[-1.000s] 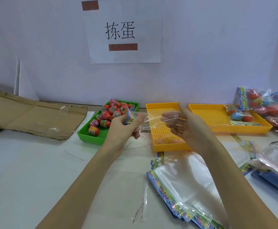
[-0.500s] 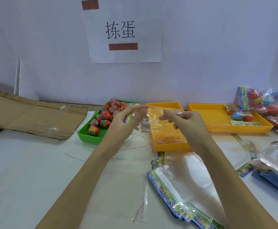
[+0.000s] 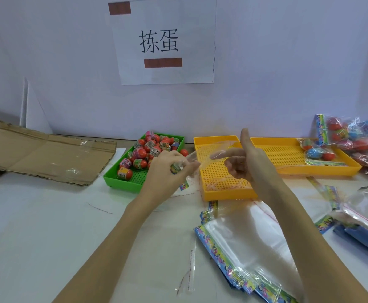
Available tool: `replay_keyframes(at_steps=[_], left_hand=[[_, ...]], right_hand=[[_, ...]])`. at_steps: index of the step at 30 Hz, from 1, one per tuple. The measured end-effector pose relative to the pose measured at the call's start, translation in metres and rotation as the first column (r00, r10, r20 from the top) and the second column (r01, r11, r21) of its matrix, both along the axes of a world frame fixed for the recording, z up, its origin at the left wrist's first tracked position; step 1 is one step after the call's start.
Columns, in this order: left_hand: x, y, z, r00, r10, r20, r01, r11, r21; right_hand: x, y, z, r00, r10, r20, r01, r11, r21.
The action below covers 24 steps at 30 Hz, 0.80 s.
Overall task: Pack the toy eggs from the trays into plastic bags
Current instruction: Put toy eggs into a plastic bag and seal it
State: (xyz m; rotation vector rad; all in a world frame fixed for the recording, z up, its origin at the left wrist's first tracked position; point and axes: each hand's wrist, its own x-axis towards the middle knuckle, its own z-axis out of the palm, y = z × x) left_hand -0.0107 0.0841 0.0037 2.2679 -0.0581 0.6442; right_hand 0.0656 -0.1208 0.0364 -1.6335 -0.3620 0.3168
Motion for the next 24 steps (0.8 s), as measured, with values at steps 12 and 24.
replay_keyframes(at_steps=[12, 24], left_hand=[[0.0, 0.004, 0.003, 0.98, -0.093, -0.174, 0.017, 0.918, -0.395], [0.002, 0.003, 0.004, 0.998, -0.061, -0.021, 0.039, 0.83, -0.557]], right_hand=[[-0.001, 0.006, -0.006, 0.792, -0.023, 0.61, 0.132, 0.982, -0.134], [-0.011, 0.016, -0.007, 0.923, 0.073, 0.378, -0.115, 0.989, 0.089]])
